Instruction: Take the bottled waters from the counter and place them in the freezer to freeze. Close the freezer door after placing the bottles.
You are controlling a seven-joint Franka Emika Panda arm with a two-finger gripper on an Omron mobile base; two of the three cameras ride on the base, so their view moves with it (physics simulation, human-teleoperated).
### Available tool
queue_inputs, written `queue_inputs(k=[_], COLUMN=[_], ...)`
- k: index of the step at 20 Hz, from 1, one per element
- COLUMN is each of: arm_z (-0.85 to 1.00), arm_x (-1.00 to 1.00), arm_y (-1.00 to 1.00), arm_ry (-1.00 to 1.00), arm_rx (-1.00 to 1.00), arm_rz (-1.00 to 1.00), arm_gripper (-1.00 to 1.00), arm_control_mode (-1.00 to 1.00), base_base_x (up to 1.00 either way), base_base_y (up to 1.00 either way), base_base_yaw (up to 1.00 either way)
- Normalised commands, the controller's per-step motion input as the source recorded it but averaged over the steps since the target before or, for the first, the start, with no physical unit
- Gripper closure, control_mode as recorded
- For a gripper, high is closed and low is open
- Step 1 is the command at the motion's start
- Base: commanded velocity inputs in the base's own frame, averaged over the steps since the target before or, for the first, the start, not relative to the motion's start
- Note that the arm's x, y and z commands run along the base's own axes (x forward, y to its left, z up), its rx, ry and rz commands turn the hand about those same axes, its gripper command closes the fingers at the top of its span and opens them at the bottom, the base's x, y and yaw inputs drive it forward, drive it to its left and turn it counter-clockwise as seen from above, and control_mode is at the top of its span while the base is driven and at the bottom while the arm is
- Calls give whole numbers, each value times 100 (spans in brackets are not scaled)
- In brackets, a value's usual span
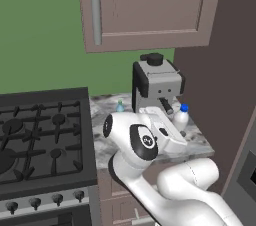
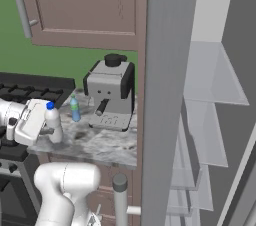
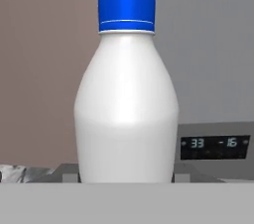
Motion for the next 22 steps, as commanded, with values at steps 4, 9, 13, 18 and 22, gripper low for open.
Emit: queue_inputs(k=[4, 9, 13, 18, 22], arm_z=[0, 0, 0, 0, 0], arm_x=[-39, -16, 0, 0, 0], arm_y=[0, 0, 0, 0, 0], arm_ry=[0, 0, 0, 0, 0], arm_rx=[0, 0, 0, 0, 0], arm_rz=[0, -1, 0, 0, 0], arm_gripper=[100, 100, 100, 100, 100], arm_control_mode=[-100, 100, 100, 100, 100], base_base_x=[0, -73, -93, -74, -74], base_base_y=[0, 0, 0, 0, -13], base_base_yaw=[0, -5, -7, -6, -10])
